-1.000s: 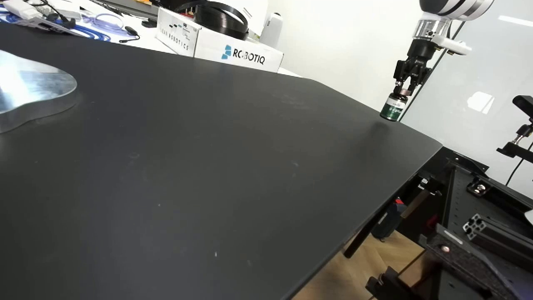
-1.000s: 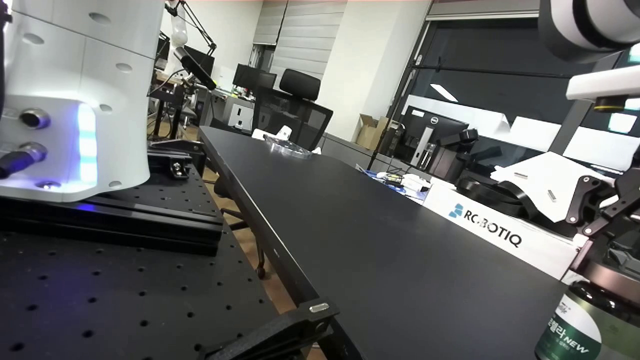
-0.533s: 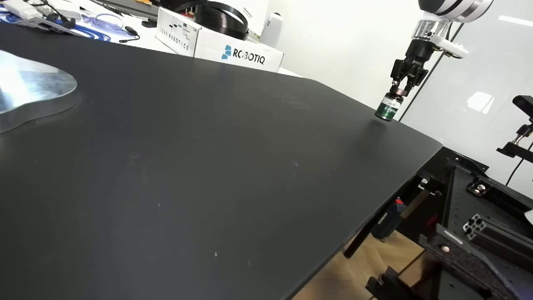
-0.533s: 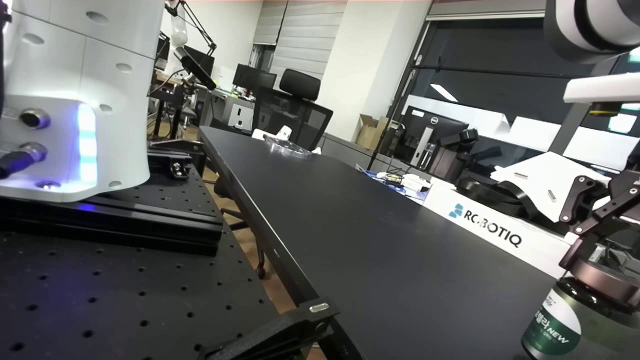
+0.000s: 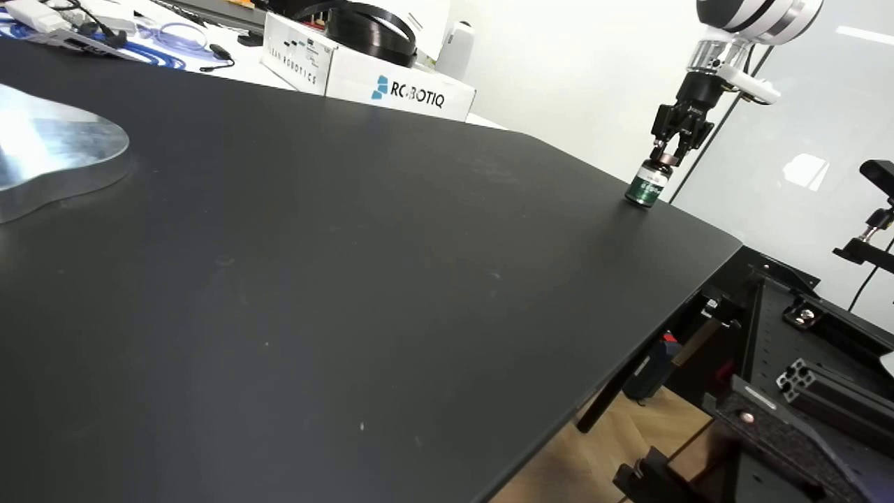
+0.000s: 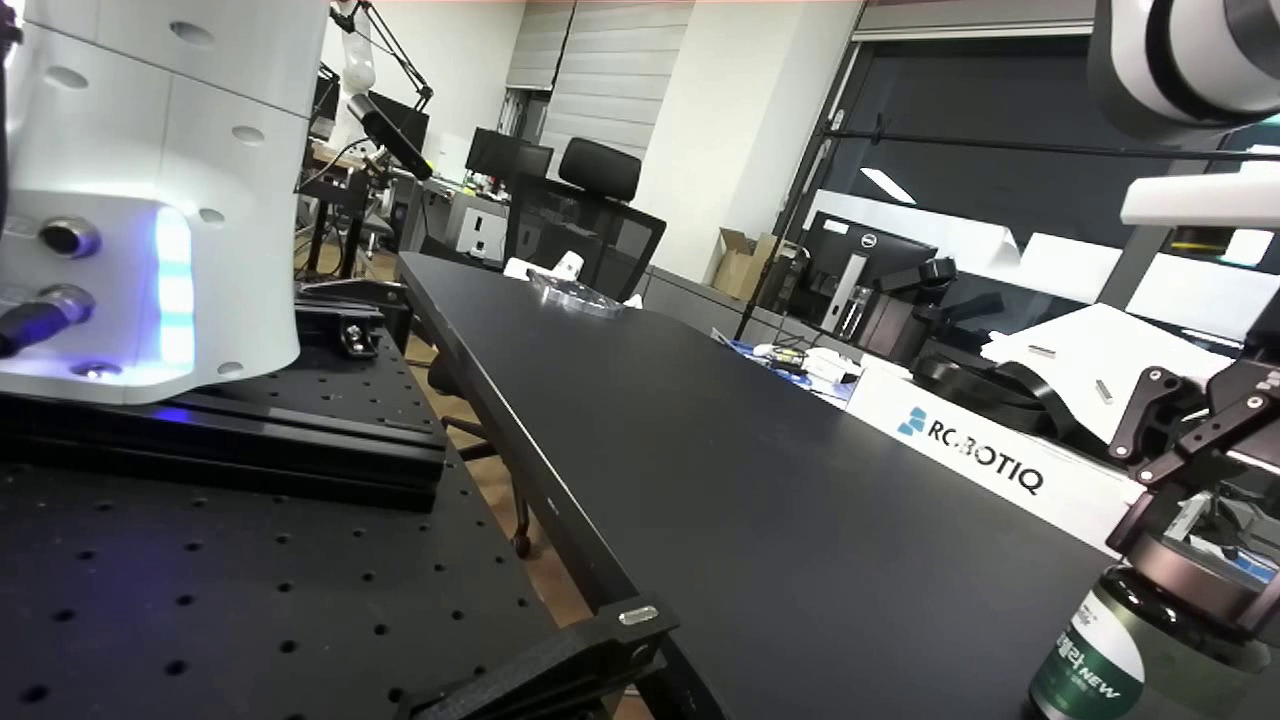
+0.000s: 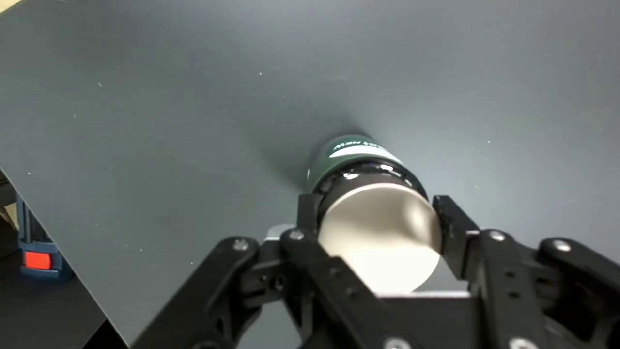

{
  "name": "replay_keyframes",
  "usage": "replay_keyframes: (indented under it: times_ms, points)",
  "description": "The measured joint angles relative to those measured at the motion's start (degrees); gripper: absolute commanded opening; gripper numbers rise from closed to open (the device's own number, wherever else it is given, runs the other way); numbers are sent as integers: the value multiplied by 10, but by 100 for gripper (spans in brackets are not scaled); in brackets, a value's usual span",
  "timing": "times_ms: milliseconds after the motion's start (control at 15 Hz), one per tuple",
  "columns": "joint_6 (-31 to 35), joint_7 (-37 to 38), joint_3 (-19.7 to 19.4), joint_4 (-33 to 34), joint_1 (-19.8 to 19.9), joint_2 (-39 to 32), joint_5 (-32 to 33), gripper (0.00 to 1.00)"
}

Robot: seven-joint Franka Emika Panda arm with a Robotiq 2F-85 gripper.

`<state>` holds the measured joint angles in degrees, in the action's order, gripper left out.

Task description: Pick the bottle and move it to the right on the table

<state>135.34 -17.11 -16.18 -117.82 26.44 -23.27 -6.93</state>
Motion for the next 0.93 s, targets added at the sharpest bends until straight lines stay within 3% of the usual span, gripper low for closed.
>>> replay_keyframes:
  times_ms: [267, 533, 933]
  points:
    - [-4, 0, 1, 3, 0, -2, 0, 100]
    - [-54, 0, 1, 13, 0, 18, 0, 100]
    - [-144, 0, 0, 17, -5, 107, 2, 100]
